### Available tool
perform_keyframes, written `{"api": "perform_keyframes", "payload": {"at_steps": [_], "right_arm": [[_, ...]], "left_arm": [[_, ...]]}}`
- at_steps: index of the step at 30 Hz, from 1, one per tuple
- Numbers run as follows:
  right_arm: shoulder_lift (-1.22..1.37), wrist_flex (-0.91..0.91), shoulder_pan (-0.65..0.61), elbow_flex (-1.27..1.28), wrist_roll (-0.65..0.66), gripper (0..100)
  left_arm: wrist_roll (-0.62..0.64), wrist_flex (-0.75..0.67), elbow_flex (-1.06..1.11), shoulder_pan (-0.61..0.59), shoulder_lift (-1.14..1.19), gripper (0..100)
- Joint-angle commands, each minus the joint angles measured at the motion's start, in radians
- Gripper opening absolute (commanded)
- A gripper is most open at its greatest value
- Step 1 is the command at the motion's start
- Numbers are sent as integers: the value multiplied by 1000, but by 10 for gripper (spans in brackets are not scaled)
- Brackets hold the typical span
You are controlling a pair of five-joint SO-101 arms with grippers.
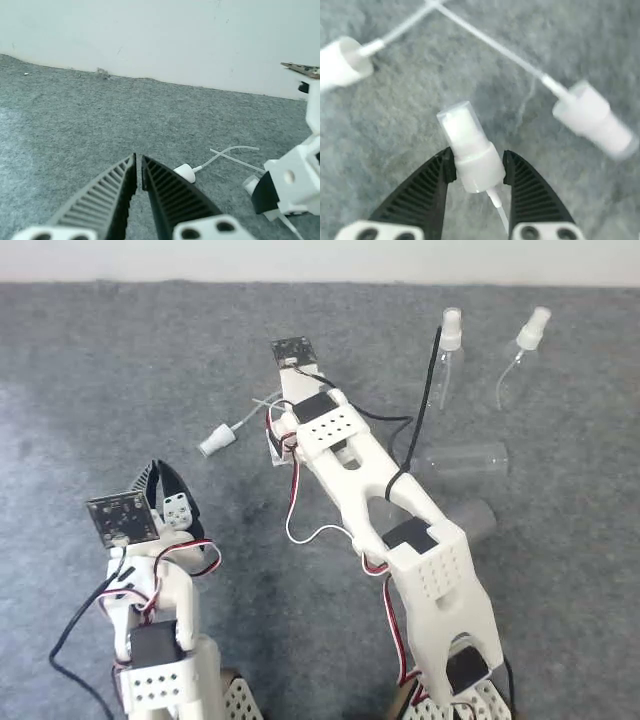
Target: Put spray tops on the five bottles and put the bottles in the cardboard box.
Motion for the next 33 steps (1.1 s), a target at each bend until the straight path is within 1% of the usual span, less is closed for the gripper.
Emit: {"api": "perform_keyframes", "payload": {"at_steps": [1, 6, 11, 12, 14, 16, 18, 23, 26, 29, 33], "right_arm": [[-114, 82, 4, -58, -71, 74], [-119, 162, 7, -58, -149, 74], [-113, 191, 1, -58, -157, 78], [-113, 191, -1, -58, -153, 94], [-114, 205, -2, -58, -150, 160], [-116, 237, -8, -58, -83, 232], [-120, 265, -16, -58, 9, 261], [-120, 266, -21, -58, 186, 222], [-120, 265, -19, -58, 281, 219], [-114, 228, -22, -58, 298, 213], [-88, 171, -16, -58, 304, 173]], "left_arm": [[-11, 6, -10, -3, -17, 12], [-11, 6, -10, -3, -17, 12], [-11, 6, -10, -5, -17, 12], [-11, 6, -10, -5, -17, 12], [-11, 6, -10, -5, -17, 12], [-11, 6, -10, -5, -17, 12], [-11, 6, -10, -5, -17, 12], [-11, 6, -10, -3, -17, 12], [-11, 6, -10, -3, -17, 12], [-11, 6, -10, -2, -17, 12], [-11, 6, -10, -2, -17, 12]]}}
